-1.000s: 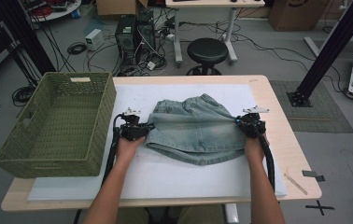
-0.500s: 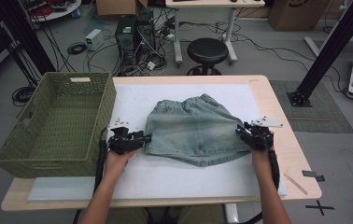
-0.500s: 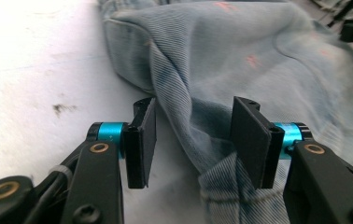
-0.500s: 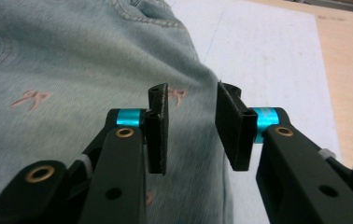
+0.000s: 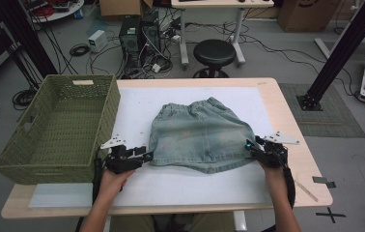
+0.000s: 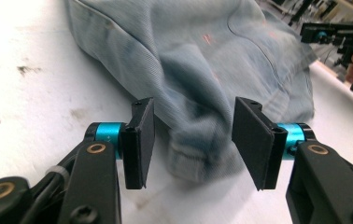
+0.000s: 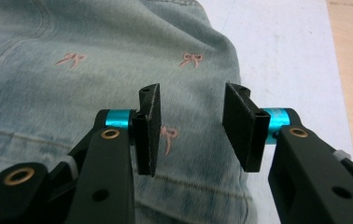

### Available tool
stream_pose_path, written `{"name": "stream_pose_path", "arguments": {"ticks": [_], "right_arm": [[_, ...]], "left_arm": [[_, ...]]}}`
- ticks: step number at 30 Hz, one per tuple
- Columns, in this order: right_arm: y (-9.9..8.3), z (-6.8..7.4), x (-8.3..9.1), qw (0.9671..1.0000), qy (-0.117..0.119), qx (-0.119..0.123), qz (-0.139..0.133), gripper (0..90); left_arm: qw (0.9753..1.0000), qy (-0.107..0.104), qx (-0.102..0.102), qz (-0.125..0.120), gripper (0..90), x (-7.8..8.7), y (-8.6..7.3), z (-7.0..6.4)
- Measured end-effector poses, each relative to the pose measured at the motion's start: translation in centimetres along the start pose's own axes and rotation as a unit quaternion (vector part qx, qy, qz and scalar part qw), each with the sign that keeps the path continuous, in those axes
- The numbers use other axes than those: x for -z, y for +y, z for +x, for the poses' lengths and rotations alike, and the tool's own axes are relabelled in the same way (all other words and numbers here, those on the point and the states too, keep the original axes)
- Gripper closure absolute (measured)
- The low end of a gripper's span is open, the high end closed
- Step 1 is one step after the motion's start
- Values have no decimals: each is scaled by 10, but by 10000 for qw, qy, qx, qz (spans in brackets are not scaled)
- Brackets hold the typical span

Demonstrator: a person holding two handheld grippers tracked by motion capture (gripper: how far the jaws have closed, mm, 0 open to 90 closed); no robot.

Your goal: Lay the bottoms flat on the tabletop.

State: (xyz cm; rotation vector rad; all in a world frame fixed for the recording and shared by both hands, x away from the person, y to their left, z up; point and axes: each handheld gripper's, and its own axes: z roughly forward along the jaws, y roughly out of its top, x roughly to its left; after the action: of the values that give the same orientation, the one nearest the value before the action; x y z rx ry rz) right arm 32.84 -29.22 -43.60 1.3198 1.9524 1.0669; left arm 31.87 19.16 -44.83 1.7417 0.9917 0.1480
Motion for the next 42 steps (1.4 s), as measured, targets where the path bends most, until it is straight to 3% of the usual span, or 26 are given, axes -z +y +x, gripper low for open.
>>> {"name": "stream_pose_path", "arguments": {"ticks": [7,13,16,17,19,22,26,30,33,35,37,38,40,42], "right_arm": [[-9,7,11,10000,27,45,-49,579],[-15,7,11,10000,49,68,-3,579],[-16,8,7,9999,88,127,67,579],[-16,8,6,9998,73,177,84,579],[-15,10,5,9996,83,216,153,572],[-15,11,4,9988,-24,355,345,547],[-15,11,4,9971,-301,377,596,520],[-16,7,-1,9955,-210,179,904,515],[-15,6,-2,9953,-205,93,939,516],[-15,4,-2,9951,-90,-36,982,575],[-15,3,-2,9952,74,-12,971,672],[-15,4,-1,9951,215,47,967,840],[-15,9,1,9946,201,295,978,875],[-14,10,5,9936,209,332,1055,877]], "left_arm": [[9995,-83,-242,156,496,4,-9,-11],[9983,117,-251,507,494,-6,-4,-6],[9960,134,-322,818,499,-19,1,-7],[9955,129,-404,848,531,-21,2,-9],[9953,132,-498,814,710,-21,2,-11],[9964,10,-427,730,779,-15,1,-11],[9972,-218,-283,655,788,1,-2,-13],[9969,-577,-84,531,798,14,-2,-15],[9963,-767,-47,392,804,20,-1,-19],[9969,-673,-128,376,804,20,-1,-20],[9981,-395,-232,415,802,16,-1,-19],[9979,-441,-156,448,802,13,0,-18],[9974,-588,-56,423,804,13,1,-19],[9961,-771,-11,432,810,18,2,-20]]}}
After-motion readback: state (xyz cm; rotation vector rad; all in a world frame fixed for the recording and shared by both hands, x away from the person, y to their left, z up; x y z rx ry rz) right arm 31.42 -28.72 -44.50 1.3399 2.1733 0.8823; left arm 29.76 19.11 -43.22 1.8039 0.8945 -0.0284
